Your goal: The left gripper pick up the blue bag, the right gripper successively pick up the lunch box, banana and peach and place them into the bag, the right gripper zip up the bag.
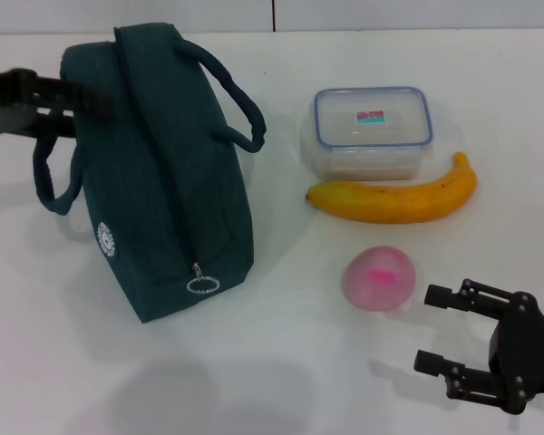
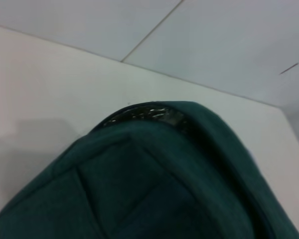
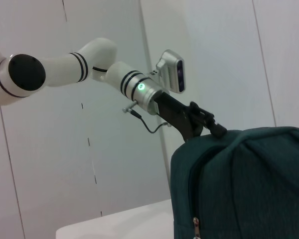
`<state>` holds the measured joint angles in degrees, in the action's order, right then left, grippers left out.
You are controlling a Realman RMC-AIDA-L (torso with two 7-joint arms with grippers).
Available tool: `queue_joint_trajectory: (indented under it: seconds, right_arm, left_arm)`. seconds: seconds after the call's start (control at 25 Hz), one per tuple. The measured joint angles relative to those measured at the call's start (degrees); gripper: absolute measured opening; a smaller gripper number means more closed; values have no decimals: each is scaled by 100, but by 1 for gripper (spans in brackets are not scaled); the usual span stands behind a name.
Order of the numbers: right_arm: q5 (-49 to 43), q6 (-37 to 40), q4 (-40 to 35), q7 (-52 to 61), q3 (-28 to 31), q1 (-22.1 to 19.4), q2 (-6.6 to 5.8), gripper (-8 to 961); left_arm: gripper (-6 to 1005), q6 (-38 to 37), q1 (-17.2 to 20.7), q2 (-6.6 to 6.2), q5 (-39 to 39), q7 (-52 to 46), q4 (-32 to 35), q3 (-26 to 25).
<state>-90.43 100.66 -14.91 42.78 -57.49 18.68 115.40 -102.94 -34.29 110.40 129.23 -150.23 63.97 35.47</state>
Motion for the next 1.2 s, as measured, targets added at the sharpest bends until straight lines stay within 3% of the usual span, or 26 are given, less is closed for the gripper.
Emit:
queue_joint_trajectory:
  seconds: [0.24,0.64,1.2]
  right_arm:
    - [0,-55,-3,-9,-1,-12,0,709]
    - [-1,-69,-3,-23,28,-19,0,710]
    - [-1,-71,-3,5,26,-18,0,709]
  left_arm:
    - [680,174,-133,96,303,-55,20,4]
    - [658,254,-220,49,507,114,-35,302]
    - [219,240,-268,-9,289,-31,-15,414]
